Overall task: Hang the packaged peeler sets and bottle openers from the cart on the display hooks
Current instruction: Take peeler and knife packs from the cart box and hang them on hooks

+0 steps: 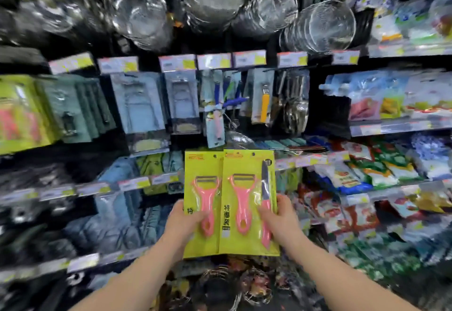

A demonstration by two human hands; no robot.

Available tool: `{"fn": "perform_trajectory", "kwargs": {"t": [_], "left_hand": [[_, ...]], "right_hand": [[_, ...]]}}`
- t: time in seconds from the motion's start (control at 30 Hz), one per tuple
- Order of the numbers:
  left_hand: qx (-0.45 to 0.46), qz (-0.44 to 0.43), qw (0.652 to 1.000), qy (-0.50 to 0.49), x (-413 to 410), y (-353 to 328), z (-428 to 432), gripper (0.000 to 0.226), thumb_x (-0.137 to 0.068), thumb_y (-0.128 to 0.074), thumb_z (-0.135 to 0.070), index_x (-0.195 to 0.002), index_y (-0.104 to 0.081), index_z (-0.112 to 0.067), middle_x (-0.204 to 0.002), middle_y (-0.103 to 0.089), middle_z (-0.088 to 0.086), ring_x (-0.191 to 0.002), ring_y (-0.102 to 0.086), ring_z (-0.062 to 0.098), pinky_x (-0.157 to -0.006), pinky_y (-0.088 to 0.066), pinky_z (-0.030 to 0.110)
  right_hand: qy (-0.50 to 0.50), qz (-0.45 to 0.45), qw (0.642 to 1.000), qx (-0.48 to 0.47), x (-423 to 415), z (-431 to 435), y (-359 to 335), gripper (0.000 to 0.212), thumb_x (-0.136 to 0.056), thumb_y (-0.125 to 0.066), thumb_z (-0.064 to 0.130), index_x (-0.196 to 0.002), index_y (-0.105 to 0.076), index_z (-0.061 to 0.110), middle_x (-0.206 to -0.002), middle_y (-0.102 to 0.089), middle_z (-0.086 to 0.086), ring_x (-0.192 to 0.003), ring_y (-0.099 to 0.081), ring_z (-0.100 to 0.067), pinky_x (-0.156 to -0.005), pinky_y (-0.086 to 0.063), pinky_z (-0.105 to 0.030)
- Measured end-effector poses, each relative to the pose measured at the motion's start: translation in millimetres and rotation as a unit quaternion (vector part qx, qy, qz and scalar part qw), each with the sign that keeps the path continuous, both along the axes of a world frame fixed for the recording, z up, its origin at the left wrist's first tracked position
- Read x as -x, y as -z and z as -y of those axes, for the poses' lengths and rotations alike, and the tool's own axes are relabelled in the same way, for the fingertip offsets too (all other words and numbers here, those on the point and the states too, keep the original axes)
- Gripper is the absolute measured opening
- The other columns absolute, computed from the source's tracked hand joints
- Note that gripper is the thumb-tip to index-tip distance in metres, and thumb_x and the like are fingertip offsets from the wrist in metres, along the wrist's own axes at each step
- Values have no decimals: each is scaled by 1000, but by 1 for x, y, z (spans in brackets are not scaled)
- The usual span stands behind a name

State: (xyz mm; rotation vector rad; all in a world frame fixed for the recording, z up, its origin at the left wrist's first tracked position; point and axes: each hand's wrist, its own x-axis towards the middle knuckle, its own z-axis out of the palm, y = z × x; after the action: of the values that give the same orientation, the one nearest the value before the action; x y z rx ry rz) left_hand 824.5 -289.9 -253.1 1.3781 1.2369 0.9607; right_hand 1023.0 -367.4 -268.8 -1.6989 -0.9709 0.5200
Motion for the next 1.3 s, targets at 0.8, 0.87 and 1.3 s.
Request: {"fn": "perform_trajectory", "kwargs": {"t": [0.8, 0.87, 1.3], "left_hand": [[-101, 64, 965, -232, 462, -54, -49, 40, -79, -73, -17, -112, -51, -15, -100, -63, 2, -83, -58, 11, -57, -40, 25], [-108, 71, 963, -236, 473, -57, -61, 41, -79, -73, -18, -113, -51, -17, -107, -63, 3, -84, -57, 9, -58, -40, 25], [-161, 47, 924, -343, 547, -99, -204, 35, -78, -73, -12, -105, -51, -16, -86, -61, -3, -77, -56, 11, -58, -38, 27]], "right_hand": [[-247, 22, 967, -64, 450, -144, -81, 61, -90, -57, 35, -141, -30, 15, -144, -40, -7, -129, -40, -23, -104, -36, -37], [-249, 31, 966, -68, 462, -163, -85, 61, -89, -58, 37, -140, -30, 17, -143, -41, -6, -129, -41, -23, -99, -36, -35], [-290, 6, 946, -143, 522, -349, -146, 64, -92, -56, 31, -145, -24, 14, -148, -35, -6, -116, -52, -23, -63, -40, 1]]}}
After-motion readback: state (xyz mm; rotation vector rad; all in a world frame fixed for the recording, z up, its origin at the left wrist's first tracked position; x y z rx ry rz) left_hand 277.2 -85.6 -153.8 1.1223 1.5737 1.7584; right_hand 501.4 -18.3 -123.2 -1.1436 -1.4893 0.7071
